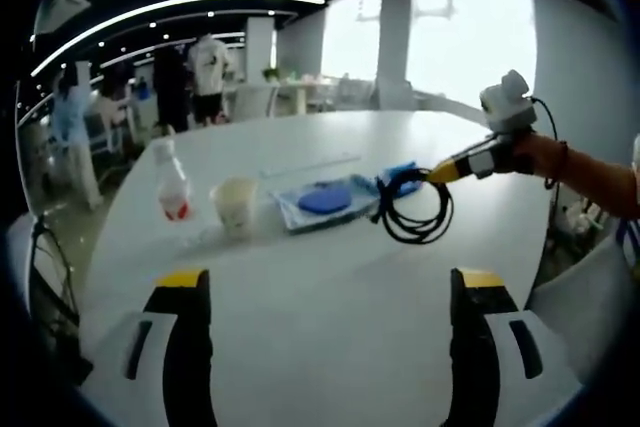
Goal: Arrange the tabletop items into an orderly group along one side of the table until the central work area is clear of visible clutter.
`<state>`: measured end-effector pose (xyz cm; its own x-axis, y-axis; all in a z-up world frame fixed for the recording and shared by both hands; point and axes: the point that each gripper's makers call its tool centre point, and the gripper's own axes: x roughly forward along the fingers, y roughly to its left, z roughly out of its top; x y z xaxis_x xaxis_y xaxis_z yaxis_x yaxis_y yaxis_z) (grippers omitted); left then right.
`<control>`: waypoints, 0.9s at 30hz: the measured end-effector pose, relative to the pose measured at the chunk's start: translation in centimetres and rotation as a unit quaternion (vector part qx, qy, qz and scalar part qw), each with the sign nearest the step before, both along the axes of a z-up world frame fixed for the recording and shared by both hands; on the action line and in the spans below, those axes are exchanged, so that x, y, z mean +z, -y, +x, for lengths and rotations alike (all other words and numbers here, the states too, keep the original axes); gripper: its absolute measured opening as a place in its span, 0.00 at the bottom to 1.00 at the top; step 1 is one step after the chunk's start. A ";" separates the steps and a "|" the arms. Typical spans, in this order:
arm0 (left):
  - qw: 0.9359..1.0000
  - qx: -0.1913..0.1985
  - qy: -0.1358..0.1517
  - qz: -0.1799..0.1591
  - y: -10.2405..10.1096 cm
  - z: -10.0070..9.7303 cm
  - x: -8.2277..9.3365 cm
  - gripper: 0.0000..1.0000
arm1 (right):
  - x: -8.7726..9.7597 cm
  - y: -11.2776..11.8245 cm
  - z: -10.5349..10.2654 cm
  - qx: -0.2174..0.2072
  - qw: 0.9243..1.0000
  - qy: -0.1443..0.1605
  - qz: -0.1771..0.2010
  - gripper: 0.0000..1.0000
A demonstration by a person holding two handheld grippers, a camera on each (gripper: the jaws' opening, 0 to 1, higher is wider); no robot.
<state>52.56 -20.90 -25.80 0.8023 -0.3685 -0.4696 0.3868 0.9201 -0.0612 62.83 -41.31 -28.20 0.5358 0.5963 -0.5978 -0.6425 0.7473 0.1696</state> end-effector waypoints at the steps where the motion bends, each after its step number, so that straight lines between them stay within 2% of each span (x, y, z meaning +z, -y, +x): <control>1: 1.000 -0.001 -0.001 0.001 0.0 0.0 0.0 0.97 | -0.1 0.2 0.1 -0.002 1.000 -0.003 0.001 0.04; 6: 1.000 0.000 -0.007 0.004 -0.1 -0.1 -0.4 0.96 | -0.7 1.1 0.6 -0.006 1.000 -0.019 0.002 0.04; 9: 1.000 -0.005 -0.009 -0.005 0.3 -0.2 -0.3 0.96 | -1.3 1.8 1.0 -0.005 1.000 -0.028 -0.005 0.04; 20: 1.000 -0.006 -0.012 -0.003 0.2 -0.2 -0.5 0.95 | -3.7 4.0 2.8 -0.009 0.998 -0.029 -0.058 0.04; 24: 1.000 -0.003 -0.013 -0.006 0.1 -0.1 -0.5 0.95 | -3.9 4.2 3.3 -0.010 0.998 -0.032 -0.055 0.04; 25: 1.000 -0.002 -0.013 -0.005 0.0 -0.1 -0.6 0.95 | -4.1 4.4 3.4 -0.010 0.998 -0.032 -0.059 0.04; 27: 1.000 -0.004 -0.012 -0.005 0.0 -0.1 -0.5 0.95 | -4.5 5.2 3.8 -0.008 0.996 -0.022 -0.091 0.04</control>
